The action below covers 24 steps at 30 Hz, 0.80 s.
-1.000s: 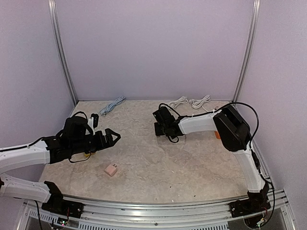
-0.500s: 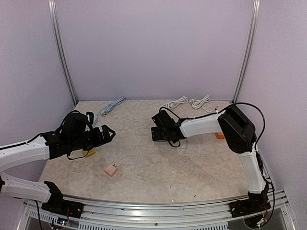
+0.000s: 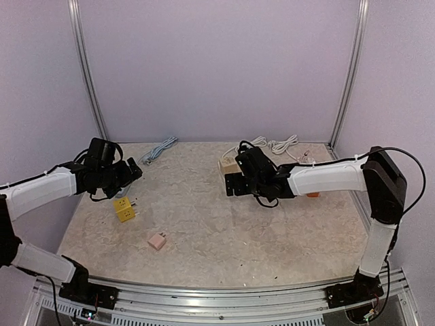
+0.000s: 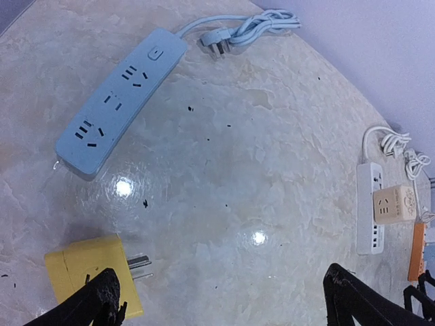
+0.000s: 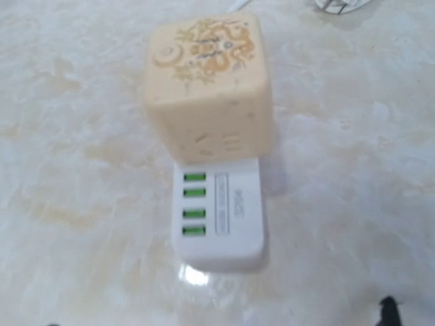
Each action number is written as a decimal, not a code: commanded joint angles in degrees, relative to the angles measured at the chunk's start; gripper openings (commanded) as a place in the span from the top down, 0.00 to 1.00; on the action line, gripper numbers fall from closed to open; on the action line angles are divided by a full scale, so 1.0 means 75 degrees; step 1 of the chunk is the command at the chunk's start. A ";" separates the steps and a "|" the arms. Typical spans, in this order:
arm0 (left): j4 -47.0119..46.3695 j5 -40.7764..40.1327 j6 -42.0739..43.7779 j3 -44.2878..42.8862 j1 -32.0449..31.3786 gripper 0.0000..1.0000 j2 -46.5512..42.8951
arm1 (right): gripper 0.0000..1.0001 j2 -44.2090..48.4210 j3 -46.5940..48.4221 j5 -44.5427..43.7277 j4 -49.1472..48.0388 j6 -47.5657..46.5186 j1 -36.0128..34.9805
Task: Insert the plug
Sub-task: Move the socket to the center of the board.
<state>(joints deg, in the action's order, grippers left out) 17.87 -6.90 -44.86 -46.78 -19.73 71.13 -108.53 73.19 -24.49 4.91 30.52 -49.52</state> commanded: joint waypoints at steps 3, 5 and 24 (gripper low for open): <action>0.0572 -0.0036 0.0052 -0.0737 0.0587 0.01 0.1113 | 0.03 0.0778 -0.0676 0.0756 -0.0444 -0.0966 -0.0434; 0.0692 -0.0041 0.0049 -0.0897 0.0797 0.01 0.1457 | 0.03 0.0816 -0.0701 0.0868 -0.0430 -0.1212 -0.0583; 0.2627 -0.0721 0.1808 -0.4162 0.1788 0.01 0.5144 | 0.03 0.1468 -0.1467 0.1614 -0.0702 -0.1229 -0.0681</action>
<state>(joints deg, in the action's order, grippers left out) 31.92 -12.27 -35.44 -74.81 -8.03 106.52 -101.03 62.52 -12.78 0.12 21.89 -54.48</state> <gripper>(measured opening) 0.990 0.966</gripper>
